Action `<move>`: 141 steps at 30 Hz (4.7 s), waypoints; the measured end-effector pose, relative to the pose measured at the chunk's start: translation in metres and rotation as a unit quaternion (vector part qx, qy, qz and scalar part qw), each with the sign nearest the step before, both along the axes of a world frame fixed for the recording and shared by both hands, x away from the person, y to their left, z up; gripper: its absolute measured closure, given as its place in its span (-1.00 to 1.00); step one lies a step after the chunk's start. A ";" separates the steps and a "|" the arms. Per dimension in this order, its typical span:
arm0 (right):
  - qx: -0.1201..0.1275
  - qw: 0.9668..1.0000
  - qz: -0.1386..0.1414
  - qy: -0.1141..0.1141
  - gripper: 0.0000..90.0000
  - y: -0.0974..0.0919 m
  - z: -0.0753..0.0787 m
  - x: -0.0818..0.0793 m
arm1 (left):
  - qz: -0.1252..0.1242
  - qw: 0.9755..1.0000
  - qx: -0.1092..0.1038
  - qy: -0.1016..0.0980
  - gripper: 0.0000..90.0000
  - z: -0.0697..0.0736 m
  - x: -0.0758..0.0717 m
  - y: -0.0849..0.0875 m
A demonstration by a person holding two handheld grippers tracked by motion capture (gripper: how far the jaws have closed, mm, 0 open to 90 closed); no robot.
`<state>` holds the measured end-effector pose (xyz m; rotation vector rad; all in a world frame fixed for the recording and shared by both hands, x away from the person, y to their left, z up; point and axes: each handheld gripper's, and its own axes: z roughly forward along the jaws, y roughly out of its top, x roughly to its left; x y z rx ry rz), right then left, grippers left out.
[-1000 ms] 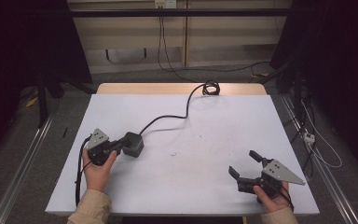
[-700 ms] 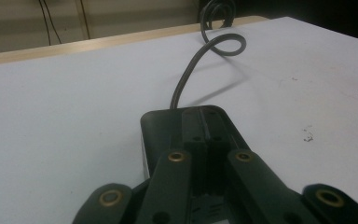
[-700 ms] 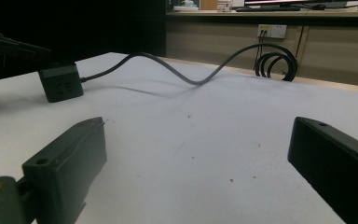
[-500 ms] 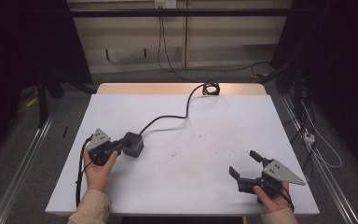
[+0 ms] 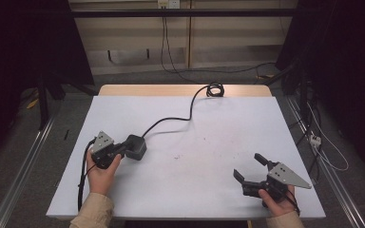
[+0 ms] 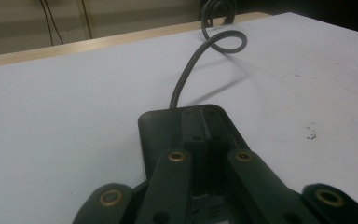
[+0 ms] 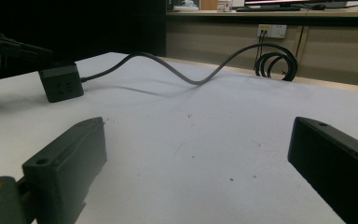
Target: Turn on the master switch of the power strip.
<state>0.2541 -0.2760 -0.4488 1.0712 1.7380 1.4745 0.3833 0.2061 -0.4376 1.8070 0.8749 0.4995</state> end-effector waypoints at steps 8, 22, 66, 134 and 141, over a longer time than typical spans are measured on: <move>0.000 1.000 0.000 -0.001 -0.92 -0.001 0.000 0.000 | 0.001 1.000 0.008 -0.002 1.00 0.000 -0.001 -0.001; 0.000 1.000 0.000 0.000 -0.92 0.000 0.000 -0.001 | 0.000 1.000 0.009 -0.005 1.00 -0.001 -0.001 -0.003; -0.001 1.000 -0.004 -0.006 -0.92 -0.002 0.001 -0.004 | 0.016 1.000 -0.002 0.000 1.00 -0.003 -0.004 -0.005; 0.000 1.000 -0.001 -0.008 -0.91 -0.002 0.001 -0.003 | 0.020 0.999 0.024 -0.006 1.00 -0.001 -0.005 -0.009; 0.001 1.000 0.000 -0.007 -0.91 -0.002 0.001 -0.003 | 0.022 1.000 0.018 -0.004 1.00 -0.001 -0.005 -0.008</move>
